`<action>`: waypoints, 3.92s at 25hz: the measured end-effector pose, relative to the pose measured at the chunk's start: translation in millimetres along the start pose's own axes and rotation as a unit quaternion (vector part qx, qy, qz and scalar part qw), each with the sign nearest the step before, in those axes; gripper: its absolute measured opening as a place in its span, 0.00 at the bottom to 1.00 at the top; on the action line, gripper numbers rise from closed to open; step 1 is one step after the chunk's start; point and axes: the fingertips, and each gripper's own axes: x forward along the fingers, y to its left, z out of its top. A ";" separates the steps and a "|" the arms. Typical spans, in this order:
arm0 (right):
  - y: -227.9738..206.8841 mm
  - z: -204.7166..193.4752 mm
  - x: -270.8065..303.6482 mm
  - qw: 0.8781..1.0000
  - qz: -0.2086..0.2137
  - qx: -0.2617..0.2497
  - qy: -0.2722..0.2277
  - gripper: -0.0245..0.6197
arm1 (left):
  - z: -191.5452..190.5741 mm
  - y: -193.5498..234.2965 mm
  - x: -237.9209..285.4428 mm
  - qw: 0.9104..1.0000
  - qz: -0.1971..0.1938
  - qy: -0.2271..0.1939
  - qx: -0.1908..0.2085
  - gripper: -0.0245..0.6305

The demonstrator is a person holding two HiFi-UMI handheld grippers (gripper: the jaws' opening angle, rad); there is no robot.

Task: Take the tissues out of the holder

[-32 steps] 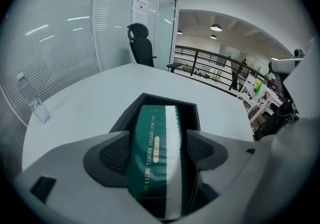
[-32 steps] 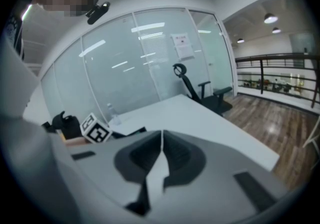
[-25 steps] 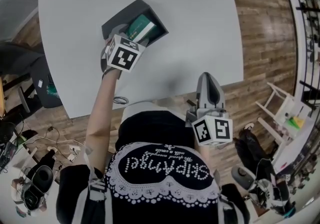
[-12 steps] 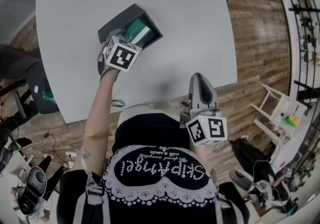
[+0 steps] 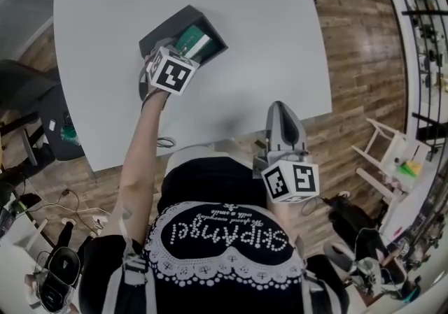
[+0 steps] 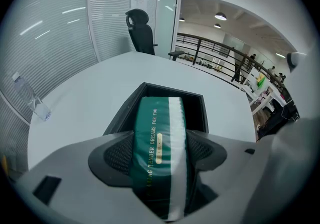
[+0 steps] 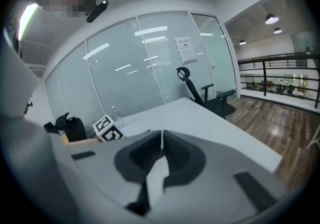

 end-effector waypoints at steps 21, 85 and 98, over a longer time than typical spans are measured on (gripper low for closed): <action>7.9 4.8 -5.6 1.000 0.013 -0.008 -0.013 0.09 | 45.1 -3.3 -68.6 0.993 0.018 -0.114 0.005 0.55; 67.3 61.8 14.8 0.987 0.109 -0.091 -0.075 0.09 | -50.6 -13.8 -356.0 0.839 0.190 -0.461 -0.218 0.55; 56.9 59.4 8.3 0.987 0.086 -0.118 -0.068 0.09 | -55.4 -27.8 -333.4 0.851 0.174 -0.444 -0.217 0.55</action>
